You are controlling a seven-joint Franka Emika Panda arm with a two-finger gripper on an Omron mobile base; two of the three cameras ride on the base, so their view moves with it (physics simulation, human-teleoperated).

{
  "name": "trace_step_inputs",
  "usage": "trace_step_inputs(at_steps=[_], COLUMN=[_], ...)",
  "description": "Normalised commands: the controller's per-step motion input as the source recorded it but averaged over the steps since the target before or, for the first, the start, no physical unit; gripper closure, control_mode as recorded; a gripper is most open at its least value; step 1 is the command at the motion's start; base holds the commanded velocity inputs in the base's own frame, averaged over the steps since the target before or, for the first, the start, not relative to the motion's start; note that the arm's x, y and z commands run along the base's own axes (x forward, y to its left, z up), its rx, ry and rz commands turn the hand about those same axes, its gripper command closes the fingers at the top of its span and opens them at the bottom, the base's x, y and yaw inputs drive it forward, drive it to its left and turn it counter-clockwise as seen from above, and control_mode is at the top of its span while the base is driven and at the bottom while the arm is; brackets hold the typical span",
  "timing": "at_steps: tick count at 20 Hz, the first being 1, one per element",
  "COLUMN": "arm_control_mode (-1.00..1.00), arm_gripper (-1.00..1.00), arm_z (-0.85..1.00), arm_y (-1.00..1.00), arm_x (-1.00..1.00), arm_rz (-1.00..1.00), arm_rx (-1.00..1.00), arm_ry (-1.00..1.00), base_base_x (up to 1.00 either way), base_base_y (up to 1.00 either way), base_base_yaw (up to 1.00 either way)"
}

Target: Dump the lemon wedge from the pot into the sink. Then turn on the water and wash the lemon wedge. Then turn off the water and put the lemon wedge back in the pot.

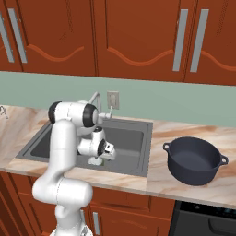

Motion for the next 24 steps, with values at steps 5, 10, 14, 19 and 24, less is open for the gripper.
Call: trace_step_inputs(at_steps=[5,10,14,19,24], arm_control_mode=[-1.0,-1.0,-1.0,-1.0,-1.0], arm_gripper=[-1.0,-1.0,-1.0,-1.0,-1.0], arm_z=[-0.25,-0.22,-0.01,0.0,-0.01], arm_y=[0.0,0.0,0.0,0.0,0.0], arm_x=[0.24,0.33,0.15,0.01,-0.01], arm_rz=[0.0,0.0,0.0,0.0,0.0], arm_rx=[0.0,0.0,0.0,0.0,0.0], arm_ry=[0.07,0.07,0.08,0.07,0.07], base_base_x=[0.0,0.0,0.0,0.0,0.0], base_base_y=[0.0,0.0,0.0,0.0,0.0], base_base_yaw=[0.0,0.0,0.0,0.0,0.0])
